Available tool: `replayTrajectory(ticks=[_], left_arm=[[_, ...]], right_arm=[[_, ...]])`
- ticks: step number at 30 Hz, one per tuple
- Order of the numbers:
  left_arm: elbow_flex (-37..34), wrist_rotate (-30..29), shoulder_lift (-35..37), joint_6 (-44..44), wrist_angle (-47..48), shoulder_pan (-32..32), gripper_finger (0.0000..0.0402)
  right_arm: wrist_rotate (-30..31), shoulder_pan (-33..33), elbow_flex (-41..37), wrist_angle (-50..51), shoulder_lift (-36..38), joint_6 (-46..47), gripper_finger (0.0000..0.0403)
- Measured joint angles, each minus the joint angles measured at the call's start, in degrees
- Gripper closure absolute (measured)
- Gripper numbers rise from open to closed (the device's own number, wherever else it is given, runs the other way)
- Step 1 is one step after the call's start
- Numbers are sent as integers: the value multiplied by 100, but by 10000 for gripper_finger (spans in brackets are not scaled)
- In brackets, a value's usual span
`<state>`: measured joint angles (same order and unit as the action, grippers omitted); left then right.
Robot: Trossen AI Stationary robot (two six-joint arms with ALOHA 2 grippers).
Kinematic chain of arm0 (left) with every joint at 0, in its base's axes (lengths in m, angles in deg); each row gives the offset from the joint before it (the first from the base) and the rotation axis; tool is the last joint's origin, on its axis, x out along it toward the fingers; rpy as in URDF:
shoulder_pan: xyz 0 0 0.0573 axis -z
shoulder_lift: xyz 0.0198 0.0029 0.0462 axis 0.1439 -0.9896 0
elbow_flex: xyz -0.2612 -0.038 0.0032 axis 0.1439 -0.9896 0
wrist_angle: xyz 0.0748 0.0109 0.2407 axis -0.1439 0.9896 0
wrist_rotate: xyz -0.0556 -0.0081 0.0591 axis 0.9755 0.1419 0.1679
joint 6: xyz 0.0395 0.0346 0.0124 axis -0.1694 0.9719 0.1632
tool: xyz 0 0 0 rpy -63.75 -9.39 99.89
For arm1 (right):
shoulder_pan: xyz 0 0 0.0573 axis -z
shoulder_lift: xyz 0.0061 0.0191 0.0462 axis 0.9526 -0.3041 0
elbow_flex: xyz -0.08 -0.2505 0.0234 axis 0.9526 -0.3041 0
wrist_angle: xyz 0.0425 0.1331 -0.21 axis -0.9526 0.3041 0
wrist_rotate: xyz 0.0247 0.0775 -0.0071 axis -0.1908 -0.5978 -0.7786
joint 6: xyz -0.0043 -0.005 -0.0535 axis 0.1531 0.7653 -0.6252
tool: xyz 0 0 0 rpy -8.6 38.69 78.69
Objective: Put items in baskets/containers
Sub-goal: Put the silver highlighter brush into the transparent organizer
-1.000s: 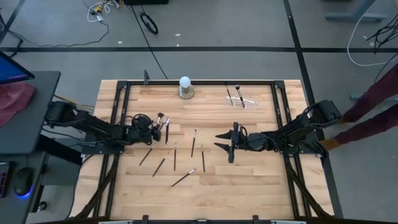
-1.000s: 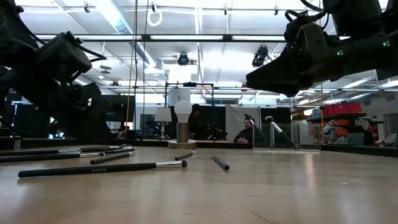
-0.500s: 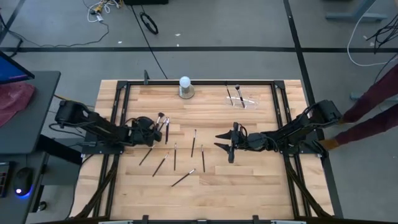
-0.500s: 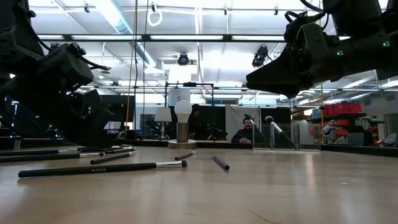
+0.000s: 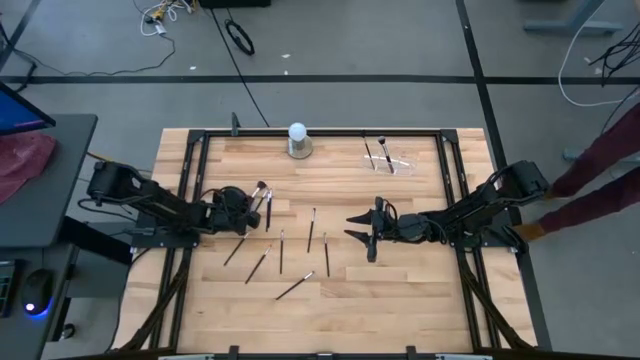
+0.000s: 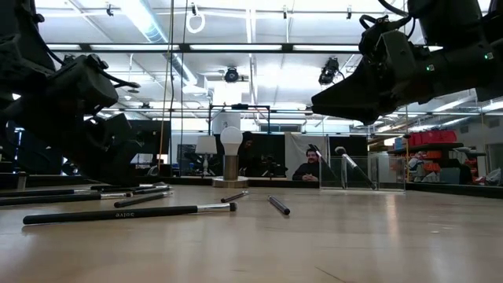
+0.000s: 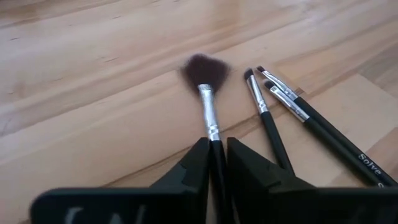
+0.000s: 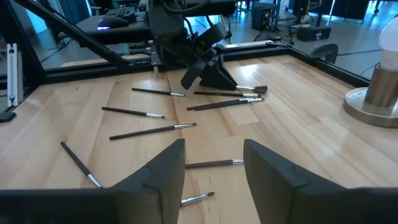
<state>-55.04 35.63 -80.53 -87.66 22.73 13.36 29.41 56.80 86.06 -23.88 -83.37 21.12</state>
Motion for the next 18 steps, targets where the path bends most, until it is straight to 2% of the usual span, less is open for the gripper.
replayTrajectory(ticks=[5, 18], left_arm=[[-61, 14, 2, 19, -75, 2, 372], [-77, 39, 2, 476, -124, 2, 373]], right_arm=[[-4, -54, 0, 0, 0, -2, 239], [-26, -86, -4, 248, 2, 39, 239]])
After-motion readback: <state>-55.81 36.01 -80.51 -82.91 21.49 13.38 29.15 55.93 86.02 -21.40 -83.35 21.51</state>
